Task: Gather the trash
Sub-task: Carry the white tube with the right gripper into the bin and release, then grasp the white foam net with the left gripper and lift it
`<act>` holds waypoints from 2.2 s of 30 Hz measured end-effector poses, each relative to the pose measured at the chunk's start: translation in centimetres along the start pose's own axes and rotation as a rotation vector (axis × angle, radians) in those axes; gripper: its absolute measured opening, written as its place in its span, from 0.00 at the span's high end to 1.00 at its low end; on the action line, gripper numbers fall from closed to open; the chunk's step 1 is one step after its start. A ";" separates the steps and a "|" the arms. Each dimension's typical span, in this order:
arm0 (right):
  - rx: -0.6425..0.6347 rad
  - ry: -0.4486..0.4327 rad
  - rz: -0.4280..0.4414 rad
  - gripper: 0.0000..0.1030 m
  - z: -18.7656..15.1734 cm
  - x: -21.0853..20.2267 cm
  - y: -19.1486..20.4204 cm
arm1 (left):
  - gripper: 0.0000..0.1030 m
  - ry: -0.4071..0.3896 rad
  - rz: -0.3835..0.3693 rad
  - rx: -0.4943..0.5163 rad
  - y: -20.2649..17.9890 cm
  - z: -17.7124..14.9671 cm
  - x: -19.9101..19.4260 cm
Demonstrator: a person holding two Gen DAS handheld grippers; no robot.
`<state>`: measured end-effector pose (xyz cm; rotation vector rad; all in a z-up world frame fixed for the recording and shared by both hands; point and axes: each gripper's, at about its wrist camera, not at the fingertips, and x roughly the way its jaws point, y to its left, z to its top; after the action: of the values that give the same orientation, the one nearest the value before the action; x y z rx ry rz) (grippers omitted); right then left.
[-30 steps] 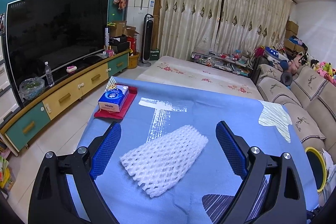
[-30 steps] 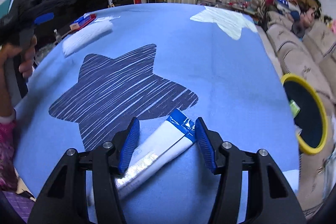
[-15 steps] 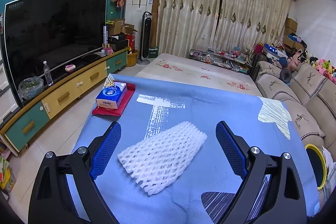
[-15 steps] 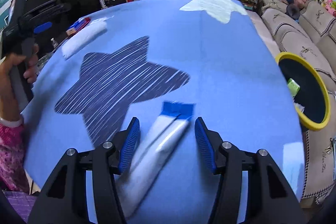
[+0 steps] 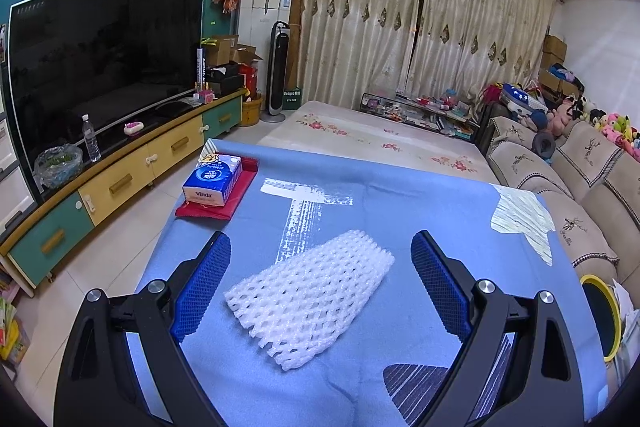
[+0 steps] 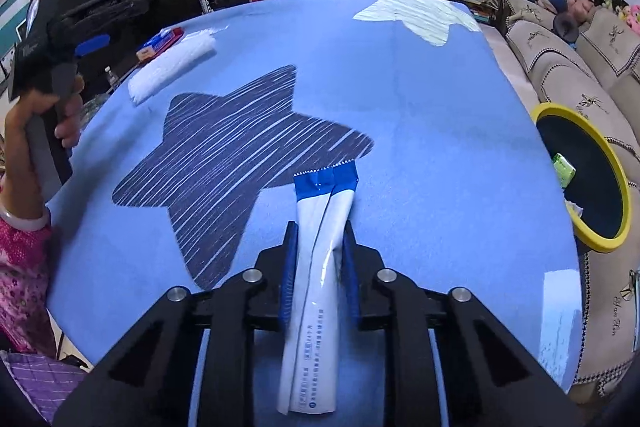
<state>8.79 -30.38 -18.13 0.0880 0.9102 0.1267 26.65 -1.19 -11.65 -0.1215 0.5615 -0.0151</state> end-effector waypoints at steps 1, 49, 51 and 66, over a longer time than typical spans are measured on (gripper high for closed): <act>0.014 -0.009 0.002 0.82 0.3 -0.2 -0.5 | 0.12 0.001 0.000 0.000 0.0 0.0 0.0; 0.360 -0.151 -0.322 0.53 6.3 0.8 -20.7 | 0.12 0.390 -0.029 0.274 -2.3 -1.7 11.6; 0.363 -0.153 -0.321 0.53 6.2 0.7 -20.7 | 0.13 0.387 -0.021 0.289 -2.5 -1.7 11.8; 0.404 -0.190 -0.295 0.53 4.6 -1.5 -21.1 | 0.78 0.303 -0.019 0.317 -3.2 -0.6 9.4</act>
<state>13.07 -51.61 -16.88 0.3337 0.7389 -0.3371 34.35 -4.93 -16.80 0.1878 0.8527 -0.1425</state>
